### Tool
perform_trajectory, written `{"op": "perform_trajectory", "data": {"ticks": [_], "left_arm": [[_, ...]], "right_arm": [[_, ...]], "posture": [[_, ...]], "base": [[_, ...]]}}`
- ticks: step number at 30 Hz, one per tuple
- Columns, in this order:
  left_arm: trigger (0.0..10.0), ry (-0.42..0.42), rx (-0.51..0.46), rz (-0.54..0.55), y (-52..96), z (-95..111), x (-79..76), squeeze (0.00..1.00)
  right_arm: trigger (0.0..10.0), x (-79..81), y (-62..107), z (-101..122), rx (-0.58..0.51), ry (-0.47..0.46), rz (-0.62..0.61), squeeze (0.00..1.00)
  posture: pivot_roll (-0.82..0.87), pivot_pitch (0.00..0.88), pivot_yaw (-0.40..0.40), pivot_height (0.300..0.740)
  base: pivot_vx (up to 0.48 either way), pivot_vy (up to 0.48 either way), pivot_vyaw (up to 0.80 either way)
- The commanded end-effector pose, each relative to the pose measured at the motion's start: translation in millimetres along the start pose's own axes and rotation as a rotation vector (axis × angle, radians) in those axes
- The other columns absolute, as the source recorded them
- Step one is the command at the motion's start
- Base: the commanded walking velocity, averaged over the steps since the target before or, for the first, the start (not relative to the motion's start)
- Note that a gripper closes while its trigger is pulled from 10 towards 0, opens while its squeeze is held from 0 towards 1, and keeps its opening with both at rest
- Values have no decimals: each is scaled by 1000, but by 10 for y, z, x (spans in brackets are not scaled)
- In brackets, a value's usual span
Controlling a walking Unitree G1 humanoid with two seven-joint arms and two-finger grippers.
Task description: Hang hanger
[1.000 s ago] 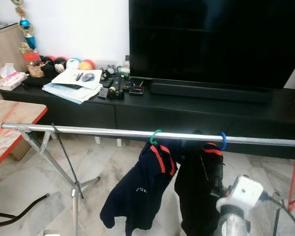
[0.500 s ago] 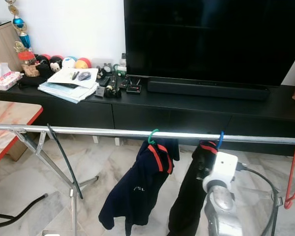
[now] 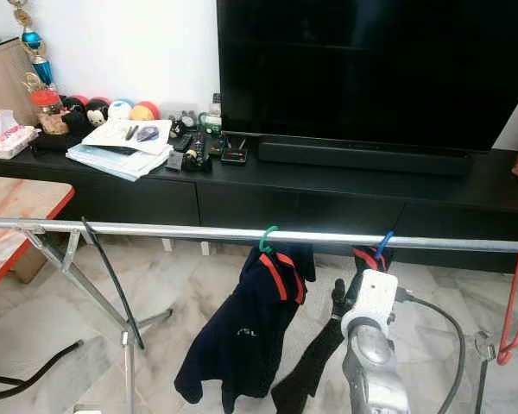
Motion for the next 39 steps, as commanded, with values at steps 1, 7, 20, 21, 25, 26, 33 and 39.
{"op": "perform_trajectory", "data": {"ticks": [1, 7, 20, 21, 25, 26, 33, 39], "left_arm": [[10000, 8, 15, 2, 19, -72, 28, 0], [10000, 10, 14, 3, 28, -82, 51, 0], [10000, 9, 8, -1, 21, -67, 31, 0], [10000, 10, 7, -1, 20, -63, 26, 0], [10000, 10, 3, -2, 17, -54, 18, 0], [10000, 10, 3, -2, 17, -53, 18, 0], [10000, 12, 2, -2, 15, -51, 11, 0], [10000, 11, 3, -2, 18, -59, 15, 0]], "right_arm": [[10000, -14, -26, 26, -6, -2, -10, 0], [10000, 23, -77, 26, -1, 6, -5, 0], [10000, 48, -147, -64, 31, 30, -12, 0], [10000, 40, -157, -61, 31, 26, -18, 0], [10000, 23, -191, -21, 18, -4, -39, 0], [10000, 24, -195, -16, 17, -9, -40, 0], [10000, 99, -241, 36, 7, -49, -37, 0], [10000, 150, -275, 136, -18, -39, -36, 0]], "posture": [[107, 0, 4, 740], [112, 0, 3, 740], [117, 0, 6, 740], [117, 0, 6, 740], [120, 0, 9, 740], [120, 0, 9, 740], [120, 0, 9, 740], [121, 0, 11, 740]], "base": [[0, 0, 0], [0, 0, 0], [0, 0, 0], [0, 0, 0], [0, 0, 0], [0, 0, 0], [0, 0, 0], [0, 0, 0]]}}
Point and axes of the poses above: a point about 5 cm out from each wrist's last joint towards the gripper, its own y axis pointing back from the gripper into the wrist, its own z axis along the axis of the wrist's last joint, x = y × z, the point moved 6 cm from there along -y, pointing out of the wrist towards the gripper
